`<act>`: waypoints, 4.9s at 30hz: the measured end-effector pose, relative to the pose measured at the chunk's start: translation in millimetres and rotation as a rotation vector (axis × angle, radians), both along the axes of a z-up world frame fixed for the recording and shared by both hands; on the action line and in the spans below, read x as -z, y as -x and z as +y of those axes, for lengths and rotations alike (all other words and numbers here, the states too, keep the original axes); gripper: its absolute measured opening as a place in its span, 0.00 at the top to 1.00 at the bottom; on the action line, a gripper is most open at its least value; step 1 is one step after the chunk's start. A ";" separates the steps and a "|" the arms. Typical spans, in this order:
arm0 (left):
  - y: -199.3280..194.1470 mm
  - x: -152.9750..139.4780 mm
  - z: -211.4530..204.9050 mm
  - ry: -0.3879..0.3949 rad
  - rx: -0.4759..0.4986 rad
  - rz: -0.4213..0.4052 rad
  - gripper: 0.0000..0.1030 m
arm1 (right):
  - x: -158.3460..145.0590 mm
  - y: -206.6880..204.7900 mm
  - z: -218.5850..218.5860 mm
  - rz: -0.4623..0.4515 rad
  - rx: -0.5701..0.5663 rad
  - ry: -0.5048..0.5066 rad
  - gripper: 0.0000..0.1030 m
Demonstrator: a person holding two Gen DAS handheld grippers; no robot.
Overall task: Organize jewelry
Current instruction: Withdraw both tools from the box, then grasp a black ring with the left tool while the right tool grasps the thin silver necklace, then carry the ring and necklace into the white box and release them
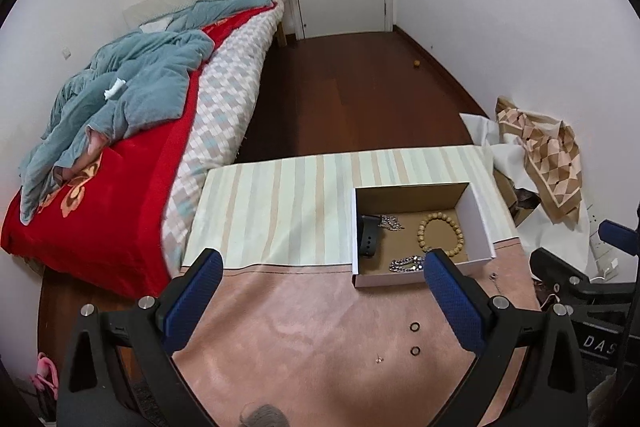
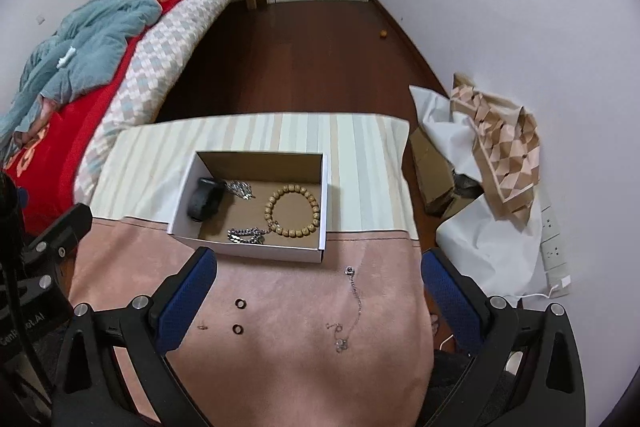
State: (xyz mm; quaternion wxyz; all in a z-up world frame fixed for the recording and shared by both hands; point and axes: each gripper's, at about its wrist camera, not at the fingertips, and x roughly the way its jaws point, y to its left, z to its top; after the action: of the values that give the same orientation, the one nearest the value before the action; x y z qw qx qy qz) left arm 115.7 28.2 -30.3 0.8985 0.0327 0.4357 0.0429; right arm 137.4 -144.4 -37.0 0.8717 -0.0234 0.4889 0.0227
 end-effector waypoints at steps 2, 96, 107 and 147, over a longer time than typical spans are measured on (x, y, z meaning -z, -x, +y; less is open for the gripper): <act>9.5 -9.9 0.0 0.004 -0.003 -0.013 0.00 | -15.2 11.5 -0.8 -0.026 0.003 -0.001 0.00; 12.3 197.7 -104.1 0.021 0.197 0.376 0.91 | 147.5 43.3 -101.4 0.079 0.156 -0.362 0.90; 9.2 132.7 -93.2 0.090 0.205 0.260 0.91 | 80.8 35.8 -92.0 -0.004 0.073 -0.410 0.90; -171.0 131.9 -35.6 0.313 0.122 0.459 0.88 | 119.0 -153.1 -16.0 0.268 -0.054 -0.387 0.89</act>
State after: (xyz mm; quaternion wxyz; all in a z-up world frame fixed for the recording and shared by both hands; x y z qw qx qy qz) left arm 286.8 -7.4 -162.2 0.7714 -0.0714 0.6263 -0.0873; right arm 290.5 -160.4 -156.0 0.7863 0.1343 0.5861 0.1423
